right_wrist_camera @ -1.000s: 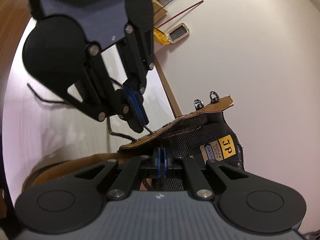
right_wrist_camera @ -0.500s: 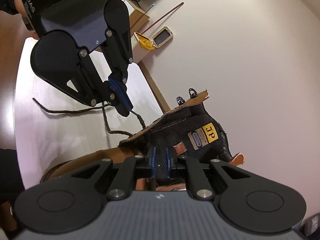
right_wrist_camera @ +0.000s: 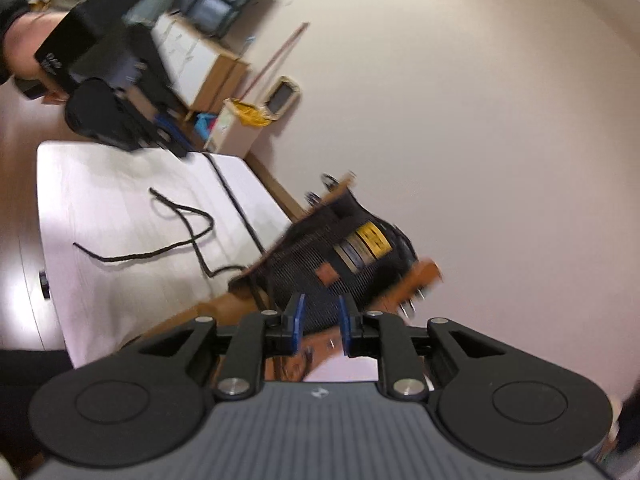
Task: Lace up shoes with both hands
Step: 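Release the boot and pull the lace through with the left gripper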
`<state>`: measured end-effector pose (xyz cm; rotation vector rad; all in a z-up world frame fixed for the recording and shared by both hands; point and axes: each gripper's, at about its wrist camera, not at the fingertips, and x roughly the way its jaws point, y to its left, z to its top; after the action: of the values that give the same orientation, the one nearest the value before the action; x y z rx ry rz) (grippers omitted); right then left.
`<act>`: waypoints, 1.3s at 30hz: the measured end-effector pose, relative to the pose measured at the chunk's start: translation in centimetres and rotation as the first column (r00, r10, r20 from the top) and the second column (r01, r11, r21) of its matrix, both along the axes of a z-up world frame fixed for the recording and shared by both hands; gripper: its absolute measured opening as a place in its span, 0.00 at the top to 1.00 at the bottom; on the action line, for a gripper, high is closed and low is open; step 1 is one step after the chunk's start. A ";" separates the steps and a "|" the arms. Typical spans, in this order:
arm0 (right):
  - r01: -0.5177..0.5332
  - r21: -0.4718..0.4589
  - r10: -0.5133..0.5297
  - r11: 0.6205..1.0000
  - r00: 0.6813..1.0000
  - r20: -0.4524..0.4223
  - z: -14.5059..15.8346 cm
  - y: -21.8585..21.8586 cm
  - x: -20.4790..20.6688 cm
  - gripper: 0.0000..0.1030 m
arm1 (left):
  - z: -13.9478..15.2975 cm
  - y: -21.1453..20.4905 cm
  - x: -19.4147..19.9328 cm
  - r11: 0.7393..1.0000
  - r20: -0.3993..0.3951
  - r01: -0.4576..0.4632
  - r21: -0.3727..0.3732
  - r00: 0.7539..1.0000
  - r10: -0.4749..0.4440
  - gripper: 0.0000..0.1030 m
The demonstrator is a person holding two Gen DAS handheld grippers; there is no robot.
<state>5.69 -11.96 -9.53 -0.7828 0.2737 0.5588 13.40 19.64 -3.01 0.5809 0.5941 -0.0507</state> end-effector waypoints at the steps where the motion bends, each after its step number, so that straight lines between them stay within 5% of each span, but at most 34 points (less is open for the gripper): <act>1: 0.014 0.008 -0.014 1.000 1.000 -0.007 -0.2 -0.4 0.4 0.80 | -0.4 1.0 -0.5 0.999 -0.003 -0.039 0.013 0.999 0.039 0.98; 8: 0.108 0.078 -0.100 0.991 0.990 -0.096 -1.6 -3.4 0.5 0.79 | -3.5 5.6 -2.4 0.948 -0.031 -0.272 0.167 0.959 0.281 0.98; 13: 0.106 0.096 -0.093 0.990 0.987 -0.127 -2.2 -3.6 -0.3 0.79 | -6.5 10.7 -3.3 0.844 -0.046 -0.479 0.242 0.863 0.503 0.98; 16: 0.091 0.112 -0.076 0.990 0.988 -0.136 -2.2 -3.1 -0.3 0.79 | -7.6 12.4 -4.1 0.815 -0.069 -0.526 0.243 0.829 0.555 0.98; 21: 0.053 0.175 -0.021 0.983 0.983 -0.181 -1.6 -1.9 -0.1 0.79 | -8.4 12.4 -4.7 0.856 -0.103 -0.496 0.145 0.853 0.512 0.96; 24: 0.019 0.244 0.045 0.970 0.966 -0.255 -1.3 -0.7 0.1 0.79 | -7.9 12.2 -5.1 0.877 -0.099 -0.473 0.080 0.872 0.479 0.80; 28: -0.009 0.293 0.109 0.956 0.938 -0.329 -1.7 0.8 0.6 0.79 | -3.0 10.9 -8.0 0.922 -0.066 -0.387 0.027 0.919 0.388 0.75; 33: -0.025 0.297 0.130 0.955 0.930 -0.343 -2.8 2.4 0.6 0.78 | -0.7 5.5 -8.2 0.977 -0.083 -0.124 -0.172 0.990 0.111 0.75; 39: 0.010 0.312 0.106 0.950 0.929 -0.354 -3.3 2.2 0.9 0.77 | -2.8 -3.2 -4.4 0.956 -0.159 0.143 -0.256 0.969 -0.187 0.75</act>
<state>6.61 -9.79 -12.86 -0.3759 0.5004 0.7757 9.01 16.44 -5.79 0.3885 0.7034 -0.3338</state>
